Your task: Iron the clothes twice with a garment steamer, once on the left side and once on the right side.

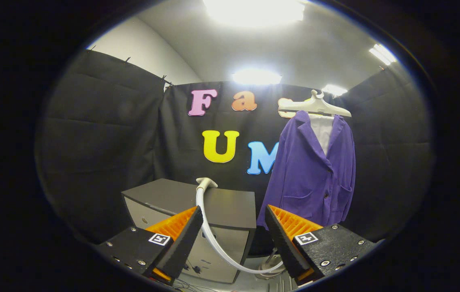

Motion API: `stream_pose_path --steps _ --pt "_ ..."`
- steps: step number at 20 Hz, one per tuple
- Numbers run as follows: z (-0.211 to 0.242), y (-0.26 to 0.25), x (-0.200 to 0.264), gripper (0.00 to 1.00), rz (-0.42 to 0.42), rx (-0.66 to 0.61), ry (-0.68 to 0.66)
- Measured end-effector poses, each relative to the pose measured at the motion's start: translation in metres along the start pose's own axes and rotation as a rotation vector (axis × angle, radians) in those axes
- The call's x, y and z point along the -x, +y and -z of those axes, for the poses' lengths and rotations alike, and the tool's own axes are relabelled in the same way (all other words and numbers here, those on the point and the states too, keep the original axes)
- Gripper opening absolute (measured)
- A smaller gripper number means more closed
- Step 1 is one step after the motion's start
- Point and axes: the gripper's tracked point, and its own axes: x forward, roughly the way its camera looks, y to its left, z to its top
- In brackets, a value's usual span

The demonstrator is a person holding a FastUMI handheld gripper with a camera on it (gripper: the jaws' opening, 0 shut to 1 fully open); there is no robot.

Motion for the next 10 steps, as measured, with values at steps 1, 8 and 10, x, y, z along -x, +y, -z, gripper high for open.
stream_pose_path --steps 1,8,10 --pt "0.002 -0.004 0.009 0.95 -0.015 0.006 0.002" --pt "-0.008 -0.005 0.042 0.95 -0.164 0.004 0.014" --pt "-0.023 -0.008 0.029 0.95 -0.154 0.033 0.003"
